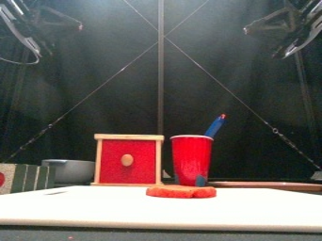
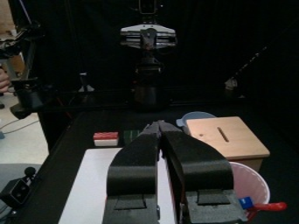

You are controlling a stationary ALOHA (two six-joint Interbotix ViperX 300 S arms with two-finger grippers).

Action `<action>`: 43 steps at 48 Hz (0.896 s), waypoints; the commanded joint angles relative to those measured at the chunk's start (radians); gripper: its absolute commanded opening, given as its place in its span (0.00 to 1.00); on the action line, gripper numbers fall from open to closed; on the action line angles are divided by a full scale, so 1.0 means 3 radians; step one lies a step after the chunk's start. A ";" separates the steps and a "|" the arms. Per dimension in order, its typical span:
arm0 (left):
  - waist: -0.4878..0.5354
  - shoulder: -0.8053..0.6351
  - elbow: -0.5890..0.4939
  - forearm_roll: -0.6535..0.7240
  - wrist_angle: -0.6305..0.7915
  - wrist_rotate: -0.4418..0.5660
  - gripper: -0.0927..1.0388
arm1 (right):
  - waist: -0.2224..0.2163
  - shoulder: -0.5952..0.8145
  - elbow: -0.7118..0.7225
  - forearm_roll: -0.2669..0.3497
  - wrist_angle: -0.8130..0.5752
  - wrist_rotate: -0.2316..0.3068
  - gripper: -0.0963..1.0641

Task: Get the cutter from the drawer then cut the dough then place the extra dough in the bowl
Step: Open the drawer

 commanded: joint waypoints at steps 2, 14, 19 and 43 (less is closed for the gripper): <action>0.0066 0.0194 -0.0015 -0.0015 -0.0112 -0.0020 0.14 | -0.0010 0.0118 0.0031 0.0005 0.0000 0.0010 0.10; 0.0026 0.0879 0.0026 -0.0573 -0.1273 -0.0082 0.14 | -0.0082 0.0818 -0.0312 -0.0215 -0.0174 -0.0072 0.10; -0.0036 0.1258 0.0066 -0.0961 -0.1912 -0.0179 0.15 | -0.0230 0.1186 -0.0598 -0.0430 -0.0276 -0.0066 0.10; -0.0394 0.2807 -0.0281 -0.2337 -0.2567 -0.0905 0.28 | -0.1053 0.3186 -0.1912 -0.0956 -0.0839 -0.0051 0.10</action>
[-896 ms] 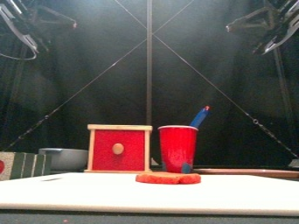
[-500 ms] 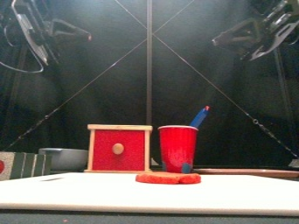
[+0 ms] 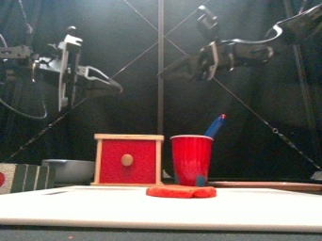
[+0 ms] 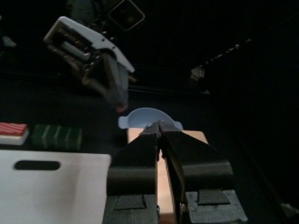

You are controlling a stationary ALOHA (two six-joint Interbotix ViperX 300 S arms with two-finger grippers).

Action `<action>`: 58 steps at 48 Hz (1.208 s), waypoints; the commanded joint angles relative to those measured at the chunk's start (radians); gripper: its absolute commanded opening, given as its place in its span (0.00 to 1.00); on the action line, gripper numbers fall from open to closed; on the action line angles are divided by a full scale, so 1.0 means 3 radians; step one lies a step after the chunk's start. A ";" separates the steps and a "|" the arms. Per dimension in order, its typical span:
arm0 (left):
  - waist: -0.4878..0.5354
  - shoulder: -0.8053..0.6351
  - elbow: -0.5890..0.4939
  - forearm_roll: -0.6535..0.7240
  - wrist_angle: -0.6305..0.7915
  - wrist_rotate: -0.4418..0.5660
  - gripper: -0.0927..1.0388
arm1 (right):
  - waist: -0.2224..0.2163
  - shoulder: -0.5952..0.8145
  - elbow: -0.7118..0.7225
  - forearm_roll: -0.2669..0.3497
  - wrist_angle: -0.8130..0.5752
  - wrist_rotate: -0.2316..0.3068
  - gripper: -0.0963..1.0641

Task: Get the cutter from the drawer then cut the dough then place the extra dough in the bowl
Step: Open the drawer

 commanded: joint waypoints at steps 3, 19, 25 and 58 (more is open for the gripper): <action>-0.0005 0.0322 -0.0123 -0.0164 -0.0036 -0.0169 0.29 | -0.0123 0.0583 -0.0511 -0.0026 -0.0087 -0.0010 0.10; -0.0020 0.0649 -0.0271 -0.0245 0.0205 -0.0885 0.35 | -0.0210 0.1447 -0.1191 -0.0153 -0.0066 -0.0010 0.10; -0.0036 0.0711 -0.0297 -0.0271 0.0327 -0.1079 0.39 | -0.0220 0.1595 -0.1278 -0.0153 -0.0015 -0.0005 0.10; -0.0015 0.0874 -0.0476 -0.0614 0.0823 -0.1820 0.78 | -0.0169 0.1672 -0.1227 -0.0148 0.0169 -0.0005 0.10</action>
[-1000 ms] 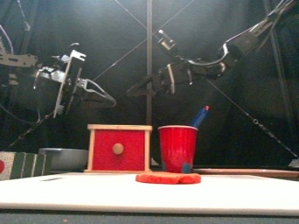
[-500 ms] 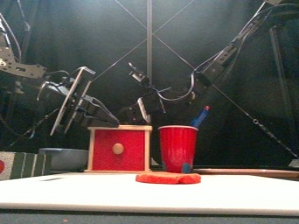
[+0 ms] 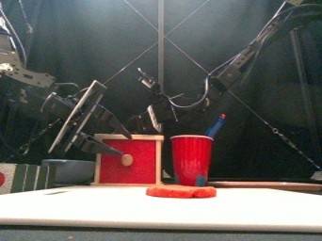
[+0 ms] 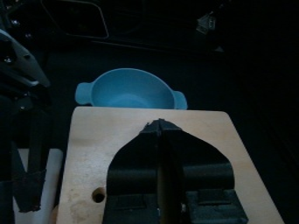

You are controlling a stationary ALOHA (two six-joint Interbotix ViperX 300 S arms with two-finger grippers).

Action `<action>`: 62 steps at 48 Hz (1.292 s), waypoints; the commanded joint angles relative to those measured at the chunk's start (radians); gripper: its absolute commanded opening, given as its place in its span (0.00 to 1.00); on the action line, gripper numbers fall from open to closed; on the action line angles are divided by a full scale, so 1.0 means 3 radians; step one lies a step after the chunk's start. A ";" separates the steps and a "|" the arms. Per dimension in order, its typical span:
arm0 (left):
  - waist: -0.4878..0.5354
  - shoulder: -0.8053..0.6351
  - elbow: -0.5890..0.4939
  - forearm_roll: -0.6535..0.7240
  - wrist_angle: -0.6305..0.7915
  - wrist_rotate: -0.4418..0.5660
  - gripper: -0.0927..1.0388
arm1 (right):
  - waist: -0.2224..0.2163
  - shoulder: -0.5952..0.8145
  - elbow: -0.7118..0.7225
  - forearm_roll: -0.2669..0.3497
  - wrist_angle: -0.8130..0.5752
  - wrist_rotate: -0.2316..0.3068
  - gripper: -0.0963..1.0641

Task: Get the cutter from the drawer then cut the dough then place the extra dough in the bowl
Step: Open the drawer

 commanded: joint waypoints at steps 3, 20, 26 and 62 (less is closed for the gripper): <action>0.0015 0.0056 -0.0112 -0.0159 0.0026 -0.0010 0.78 | 0.0031 -0.0046 0.0000 0.0015 0.0041 -0.0005 0.10; 0.0169 0.0245 -0.0343 -0.0332 -0.0005 0.0031 0.77 | 0.0066 -0.0041 0.0010 0.0077 0.0036 0.0000 0.10; 0.0215 0.0383 -0.0414 -0.0322 -0.0010 0.0031 0.77 | 0.0097 -0.0041 0.0026 0.0092 0.0036 -0.0005 0.10; 0.0230 0.0373 -0.0337 -0.0399 -0.0133 0.0092 0.76 | 0.0138 -0.0036 0.0061 0.0107 0.0036 0.0000 0.10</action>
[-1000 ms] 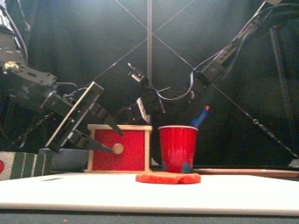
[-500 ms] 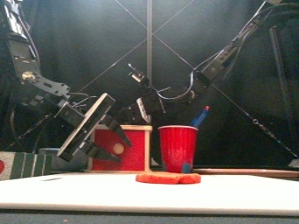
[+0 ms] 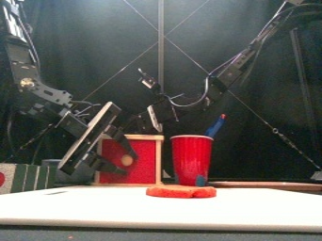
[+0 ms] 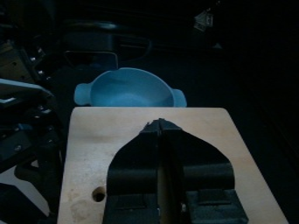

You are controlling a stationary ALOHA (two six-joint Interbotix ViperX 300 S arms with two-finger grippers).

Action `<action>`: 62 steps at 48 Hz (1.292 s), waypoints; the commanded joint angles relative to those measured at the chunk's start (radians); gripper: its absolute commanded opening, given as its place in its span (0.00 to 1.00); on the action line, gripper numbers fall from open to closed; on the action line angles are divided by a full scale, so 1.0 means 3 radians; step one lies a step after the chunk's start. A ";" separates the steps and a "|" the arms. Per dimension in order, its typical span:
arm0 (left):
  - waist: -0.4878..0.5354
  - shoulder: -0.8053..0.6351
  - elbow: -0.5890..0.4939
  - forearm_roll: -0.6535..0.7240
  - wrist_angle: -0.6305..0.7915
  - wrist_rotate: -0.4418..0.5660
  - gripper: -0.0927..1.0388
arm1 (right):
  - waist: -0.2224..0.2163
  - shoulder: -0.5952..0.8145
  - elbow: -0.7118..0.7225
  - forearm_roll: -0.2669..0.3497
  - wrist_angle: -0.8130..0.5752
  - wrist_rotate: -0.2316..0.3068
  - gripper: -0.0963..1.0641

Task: Get the cutter from the drawer then cut the dough then place the extra dough in the bowl
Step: Open the drawer

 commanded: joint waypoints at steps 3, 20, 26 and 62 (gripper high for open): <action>0.0010 -0.0123 -0.0020 0.0000 -0.0061 0.0046 0.76 | 0.0026 -0.0031 0.0041 0.0005 0.0031 -0.0005 0.10; 0.0015 -0.0107 -0.0020 0.0000 -0.0041 0.0199 0.72 | 0.0031 -0.0031 0.0031 0.0026 0.0031 -0.0005 0.10; 0.0015 -0.0097 -0.0015 0.0015 -0.0026 0.0225 0.67 | 0.0031 -0.0031 0.0010 0.0026 0.0031 -0.0005 0.10; -0.0286 -0.0256 0.0072 0.0015 0.0240 0.0230 0.65 | -0.0046 -0.0026 -0.0072 0.0026 0.0041 -0.0005 0.10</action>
